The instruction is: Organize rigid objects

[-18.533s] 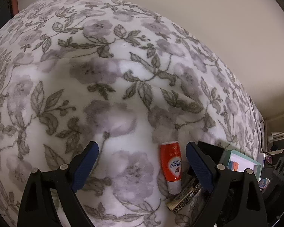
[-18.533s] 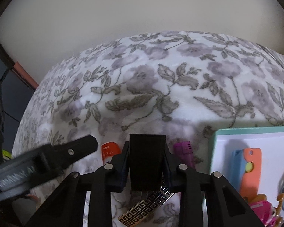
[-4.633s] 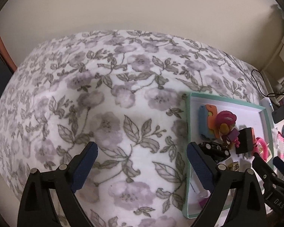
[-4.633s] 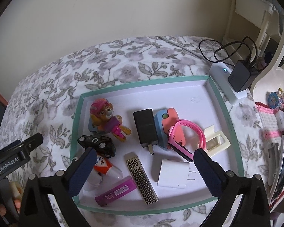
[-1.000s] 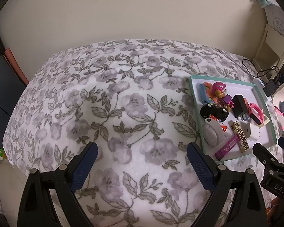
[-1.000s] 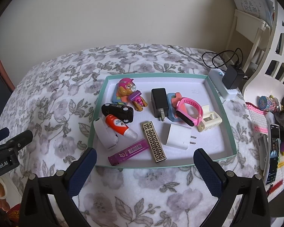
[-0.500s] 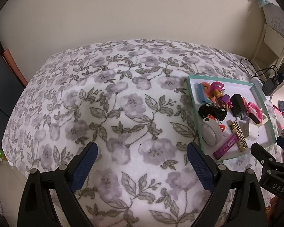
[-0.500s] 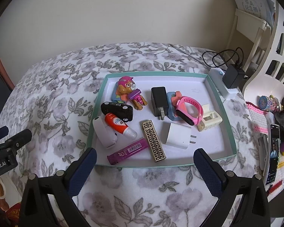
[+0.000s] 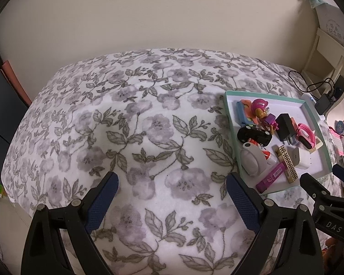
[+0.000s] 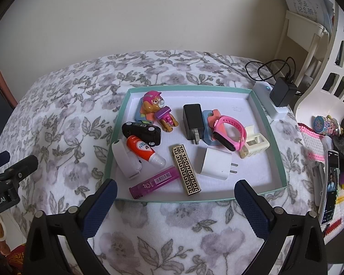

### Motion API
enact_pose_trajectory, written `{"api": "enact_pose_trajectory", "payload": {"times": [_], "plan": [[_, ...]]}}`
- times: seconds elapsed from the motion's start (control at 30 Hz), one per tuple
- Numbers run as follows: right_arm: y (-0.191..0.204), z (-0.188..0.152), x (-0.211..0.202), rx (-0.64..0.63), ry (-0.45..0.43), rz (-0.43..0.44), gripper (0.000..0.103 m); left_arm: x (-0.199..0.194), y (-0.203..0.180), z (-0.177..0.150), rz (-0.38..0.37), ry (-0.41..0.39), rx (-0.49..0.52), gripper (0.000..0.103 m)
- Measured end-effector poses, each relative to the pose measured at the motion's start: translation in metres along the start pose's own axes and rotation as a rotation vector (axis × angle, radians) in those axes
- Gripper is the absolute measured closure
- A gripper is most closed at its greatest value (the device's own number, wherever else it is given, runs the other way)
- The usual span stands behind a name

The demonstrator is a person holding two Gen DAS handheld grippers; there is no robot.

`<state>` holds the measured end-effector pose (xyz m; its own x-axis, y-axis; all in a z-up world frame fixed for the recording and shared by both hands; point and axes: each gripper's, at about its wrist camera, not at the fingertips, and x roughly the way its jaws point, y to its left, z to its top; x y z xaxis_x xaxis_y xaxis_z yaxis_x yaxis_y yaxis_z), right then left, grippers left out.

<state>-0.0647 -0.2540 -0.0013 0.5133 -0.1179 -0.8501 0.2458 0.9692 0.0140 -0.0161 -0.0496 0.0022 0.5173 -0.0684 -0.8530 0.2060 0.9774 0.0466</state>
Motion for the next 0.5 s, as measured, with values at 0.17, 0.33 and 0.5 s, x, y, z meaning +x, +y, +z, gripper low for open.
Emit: {"api": "enact_pose_trajectory", "payload": {"times": [0.17, 0.33, 0.5], "plan": [[0.0002, 0.0002, -0.0001, 0.0, 0.0, 0.0, 0.0, -0.0001, 0.0001, 0.0001, 0.001, 0.0, 0.0, 0.008], [0.0002, -0.0004, 0.0006, -0.002, 0.002, 0.0, 0.0, -0.001, 0.0008, 0.0007, -0.003, -0.003, -0.007, 0.008], [0.0005, -0.0006, 0.0014, -0.006, 0.006, 0.001, 0.0, -0.0009, 0.0011, 0.0013, -0.001, -0.005, -0.009, 0.008]]}}
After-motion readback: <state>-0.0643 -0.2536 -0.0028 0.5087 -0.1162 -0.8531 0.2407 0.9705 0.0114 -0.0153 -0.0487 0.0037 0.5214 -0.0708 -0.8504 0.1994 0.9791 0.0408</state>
